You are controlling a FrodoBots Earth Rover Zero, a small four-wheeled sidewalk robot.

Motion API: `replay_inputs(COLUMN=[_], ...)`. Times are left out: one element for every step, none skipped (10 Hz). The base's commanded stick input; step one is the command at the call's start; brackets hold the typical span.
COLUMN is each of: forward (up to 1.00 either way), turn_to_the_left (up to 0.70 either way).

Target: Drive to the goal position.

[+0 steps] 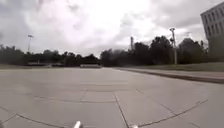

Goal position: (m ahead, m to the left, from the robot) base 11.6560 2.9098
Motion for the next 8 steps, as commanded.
replay_inputs(forward=[1.00,1.00,1.00,1.00,1.00,1.00,1.00,1.00], turn_to_the_left=[0.00,0.00,0.00,0.00,0.00,0.00,0.00,0.00])
